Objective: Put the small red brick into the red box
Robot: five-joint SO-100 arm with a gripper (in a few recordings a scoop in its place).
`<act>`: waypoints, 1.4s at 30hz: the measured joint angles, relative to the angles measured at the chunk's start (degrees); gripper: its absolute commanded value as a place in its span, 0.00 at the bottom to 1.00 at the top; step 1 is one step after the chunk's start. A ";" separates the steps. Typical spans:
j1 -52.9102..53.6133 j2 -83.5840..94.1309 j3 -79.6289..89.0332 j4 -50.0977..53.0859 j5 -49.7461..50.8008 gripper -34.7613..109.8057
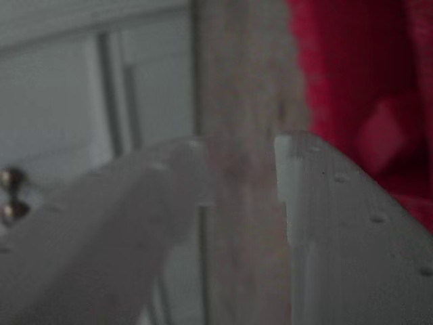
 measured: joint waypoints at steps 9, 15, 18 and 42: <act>-0.35 20.92 5.80 22.06 1.32 0.24; -3.52 42.89 26.72 33.84 -0.09 0.24; -5.10 53.61 40.87 35.24 -0.88 0.24; -14.33 124.37 98.44 52.03 3.96 0.24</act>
